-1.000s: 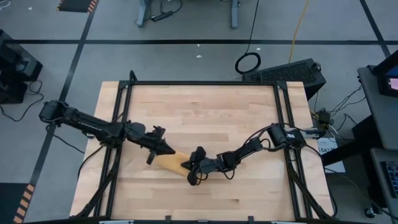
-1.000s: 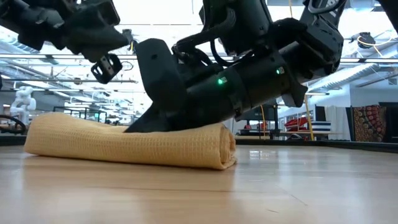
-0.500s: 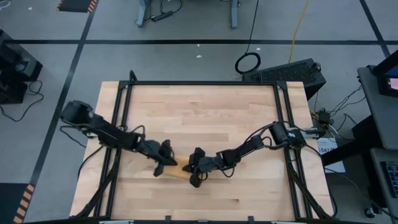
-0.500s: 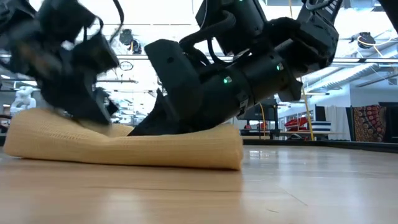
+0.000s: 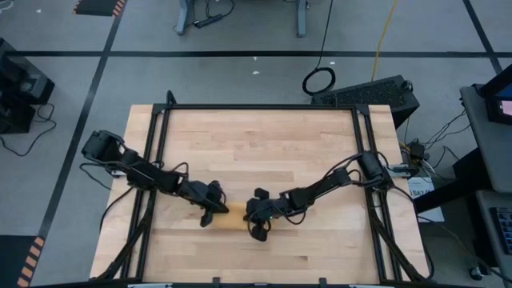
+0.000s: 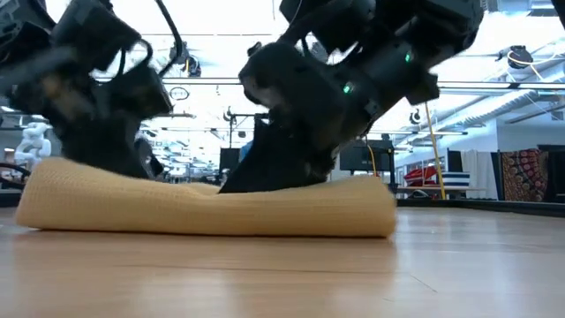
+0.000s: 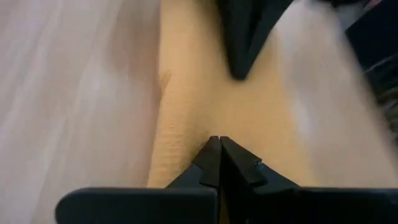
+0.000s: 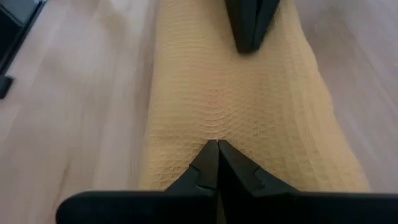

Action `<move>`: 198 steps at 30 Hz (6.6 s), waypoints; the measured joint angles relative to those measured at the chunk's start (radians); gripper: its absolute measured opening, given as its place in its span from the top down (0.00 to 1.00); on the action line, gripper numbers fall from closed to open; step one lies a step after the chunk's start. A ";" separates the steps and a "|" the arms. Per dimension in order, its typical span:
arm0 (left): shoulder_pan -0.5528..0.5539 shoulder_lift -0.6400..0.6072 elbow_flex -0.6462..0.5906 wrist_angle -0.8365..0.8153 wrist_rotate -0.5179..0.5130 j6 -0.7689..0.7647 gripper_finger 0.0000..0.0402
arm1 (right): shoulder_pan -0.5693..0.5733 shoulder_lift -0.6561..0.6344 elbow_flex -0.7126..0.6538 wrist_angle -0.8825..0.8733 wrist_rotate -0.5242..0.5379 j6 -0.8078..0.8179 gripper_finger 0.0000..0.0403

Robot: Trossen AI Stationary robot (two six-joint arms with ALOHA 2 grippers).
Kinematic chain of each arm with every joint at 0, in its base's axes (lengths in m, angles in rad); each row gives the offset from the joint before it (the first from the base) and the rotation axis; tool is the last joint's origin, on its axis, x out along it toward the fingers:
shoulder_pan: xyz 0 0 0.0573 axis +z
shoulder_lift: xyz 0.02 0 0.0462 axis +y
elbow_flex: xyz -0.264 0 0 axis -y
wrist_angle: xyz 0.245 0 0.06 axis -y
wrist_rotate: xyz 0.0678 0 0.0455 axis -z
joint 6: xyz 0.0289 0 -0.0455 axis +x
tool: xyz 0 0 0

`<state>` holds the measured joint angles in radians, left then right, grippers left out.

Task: Roll towel
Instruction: Roll the yellow towel, then return to Home Position

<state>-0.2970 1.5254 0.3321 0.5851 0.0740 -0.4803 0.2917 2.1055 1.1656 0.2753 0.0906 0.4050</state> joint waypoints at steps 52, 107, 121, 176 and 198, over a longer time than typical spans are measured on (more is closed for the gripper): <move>-0.263 -0.813 0.017 -0.008 -0.390 0.174 0.98 | 0.070 -1.115 -0.353 -0.293 0.114 0.001 1.00; -0.330 -0.919 -0.023 -0.586 -0.700 0.201 1.00 | 0.118 -1.367 -1.012 0.177 0.204 -0.181 1.00; -0.343 -0.920 -0.325 -0.097 -0.654 0.401 1.00 | 0.119 -1.369 -1.127 0.333 0.227 -0.237 1.00; -0.273 -0.937 -0.327 0.010 -0.476 0.572 1.00 | -0.076 -1.983 -1.151 -0.092 -0.173 -0.361 1.00; 0.129 -0.960 -0.327 0.012 -0.154 0.597 1.00 | -0.196 -2.105 -1.151 -0.244 -0.195 -0.466 1.00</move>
<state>-0.1676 0.5658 0.0048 0.5970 -0.0800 0.1163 0.0961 0.0008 0.0147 0.0311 -0.1043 -0.0614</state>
